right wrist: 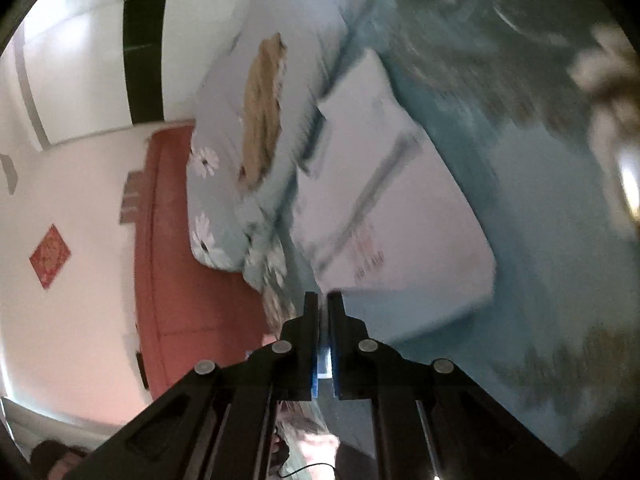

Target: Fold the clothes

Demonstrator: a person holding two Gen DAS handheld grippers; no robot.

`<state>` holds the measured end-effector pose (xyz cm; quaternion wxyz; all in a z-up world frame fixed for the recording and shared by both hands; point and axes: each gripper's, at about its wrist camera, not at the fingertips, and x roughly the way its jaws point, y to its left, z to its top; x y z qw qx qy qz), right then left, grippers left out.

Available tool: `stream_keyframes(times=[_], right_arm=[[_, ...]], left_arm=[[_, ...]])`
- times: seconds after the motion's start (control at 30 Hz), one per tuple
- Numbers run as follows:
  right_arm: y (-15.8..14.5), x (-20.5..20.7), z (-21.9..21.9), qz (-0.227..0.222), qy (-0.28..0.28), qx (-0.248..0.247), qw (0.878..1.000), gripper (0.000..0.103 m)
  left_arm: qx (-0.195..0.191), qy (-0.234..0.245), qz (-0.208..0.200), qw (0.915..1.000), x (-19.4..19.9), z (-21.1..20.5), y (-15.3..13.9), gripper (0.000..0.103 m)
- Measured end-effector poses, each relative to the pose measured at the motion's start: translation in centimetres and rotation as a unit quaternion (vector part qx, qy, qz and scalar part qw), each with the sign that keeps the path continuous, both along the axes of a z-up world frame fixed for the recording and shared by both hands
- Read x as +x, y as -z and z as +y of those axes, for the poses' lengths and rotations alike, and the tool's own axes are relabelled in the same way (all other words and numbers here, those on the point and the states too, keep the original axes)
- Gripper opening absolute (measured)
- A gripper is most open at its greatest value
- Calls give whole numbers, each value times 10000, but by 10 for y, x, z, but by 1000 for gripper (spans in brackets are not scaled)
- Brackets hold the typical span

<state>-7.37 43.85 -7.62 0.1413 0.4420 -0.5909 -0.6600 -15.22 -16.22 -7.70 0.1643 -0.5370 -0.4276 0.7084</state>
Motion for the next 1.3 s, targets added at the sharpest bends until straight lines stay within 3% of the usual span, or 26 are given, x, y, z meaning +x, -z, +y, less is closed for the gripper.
stream_keyframes(times=[0.2,0.3,0.43,0.53,0.57,0.6,0.67,0.83,0.87,0.97,1.0,1.17,1.3], right_arm=[[-6,-83,22,110,229,419,9988,5],[1,-113,13,-58,-112,890,9959,5],[25,-137,-18,-486,-1051,1613,9801,6],[41,-145,-32,-575,-1336,2128,9662,7],[44,-148,-34,-615,-1313,2126,9663,13],[47,-150,-35,-657,-1275,2101,9671,25],[53,-154,-38,-741,-1198,2051,9685,36],[56,-170,-43,-1007,-1079,2605,9541,37],[56,-171,-46,-1023,-1090,2683,9516,36],[56,-172,-54,-1058,-1137,2899,9444,2],[56,-173,-57,-1070,-1153,2971,9418,2],[10,-164,-34,-400,-386,2777,9591,1],[-28,-163,-15,122,202,2653,9639,1]], left_arm=[[-346,251,222,9988,-104,30,-3,4],[-501,319,95,9982,-138,46,11,4],[-305,209,-170,9992,-138,42,34,4],[-268,125,-364,9989,-128,33,51,4],[-272,95,-418,9987,-124,30,55,4],[-263,60,-469,9985,-119,26,58,4],[-221,5,-538,9983,-112,20,62,4],[-124,-27,-534,9985,-100,14,59,4],[-116,-32,-518,9986,-99,14,57,4],[-61,-22,-440,9990,-94,12,49,4],[-47,-12,-407,9992,-93,11,45,4],[75,51,-111,9999,-99,11,19,4],[179,17,48,9998,-124,17,7,4]])
